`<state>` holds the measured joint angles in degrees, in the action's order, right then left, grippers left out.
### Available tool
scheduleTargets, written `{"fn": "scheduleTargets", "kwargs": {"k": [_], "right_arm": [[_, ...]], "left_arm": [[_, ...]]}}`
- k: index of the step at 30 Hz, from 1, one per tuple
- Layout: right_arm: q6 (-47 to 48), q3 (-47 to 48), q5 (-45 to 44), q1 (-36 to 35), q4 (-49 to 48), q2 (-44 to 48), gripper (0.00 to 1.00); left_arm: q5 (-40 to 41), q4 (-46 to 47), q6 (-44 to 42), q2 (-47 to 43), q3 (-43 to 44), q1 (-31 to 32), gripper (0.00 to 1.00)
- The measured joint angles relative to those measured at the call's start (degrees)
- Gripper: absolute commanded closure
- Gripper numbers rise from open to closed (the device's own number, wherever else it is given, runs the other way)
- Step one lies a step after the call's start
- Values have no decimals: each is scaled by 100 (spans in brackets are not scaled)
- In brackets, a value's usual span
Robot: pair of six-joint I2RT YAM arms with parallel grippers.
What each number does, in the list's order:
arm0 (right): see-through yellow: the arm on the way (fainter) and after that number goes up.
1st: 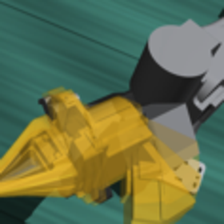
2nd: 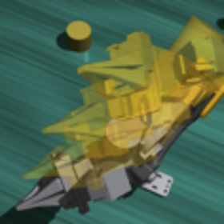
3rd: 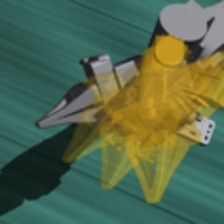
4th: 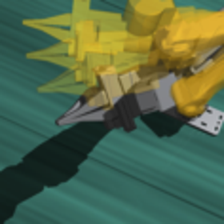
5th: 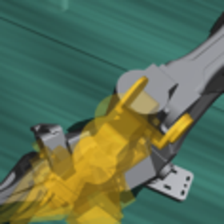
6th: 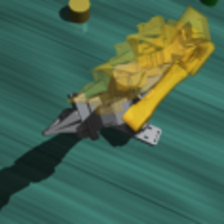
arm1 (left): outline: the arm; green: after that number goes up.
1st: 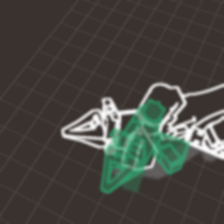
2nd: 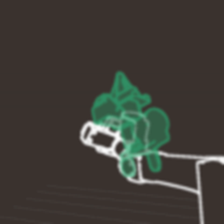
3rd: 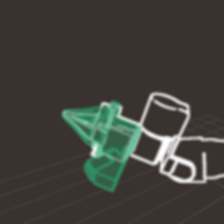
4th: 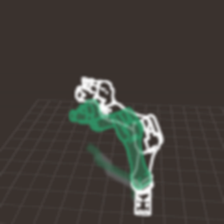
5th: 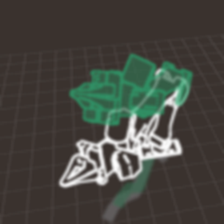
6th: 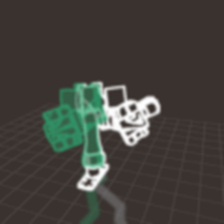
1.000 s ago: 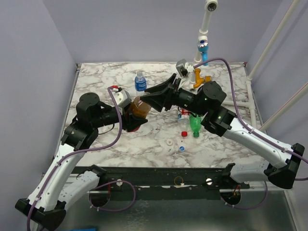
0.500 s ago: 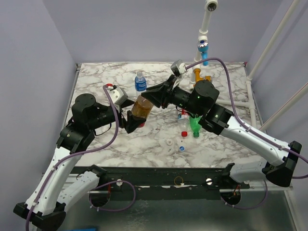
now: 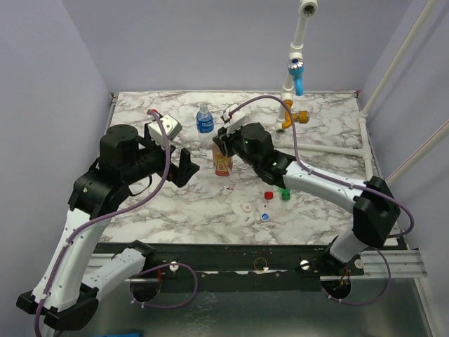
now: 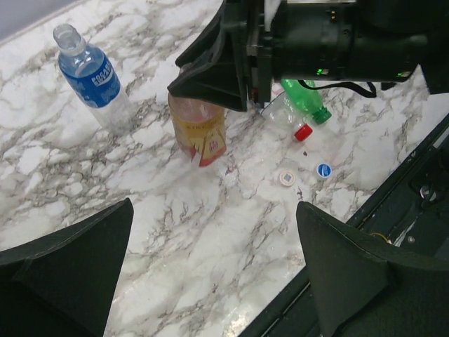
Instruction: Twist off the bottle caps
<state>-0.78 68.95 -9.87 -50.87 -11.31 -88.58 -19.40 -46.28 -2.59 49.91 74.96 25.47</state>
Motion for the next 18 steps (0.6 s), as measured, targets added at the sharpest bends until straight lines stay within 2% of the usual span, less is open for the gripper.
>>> {"fn": "scheduleTargets", "kwargs": {"k": [6, 13, 18], "right_arm": [[358, -146, -466, 284, -645, -713, 91], [492, -151, -699, 527, -1587, -1209, 93], [525, -151, -780, 743, -1849, -1602, 93]], "left_arm": [[164, -507, 28, 358, 243, -2, 1], [229, -656, 63, 146, 129, -2, 1], [232, -656, 59, 57, 96, -2, 1]]}}
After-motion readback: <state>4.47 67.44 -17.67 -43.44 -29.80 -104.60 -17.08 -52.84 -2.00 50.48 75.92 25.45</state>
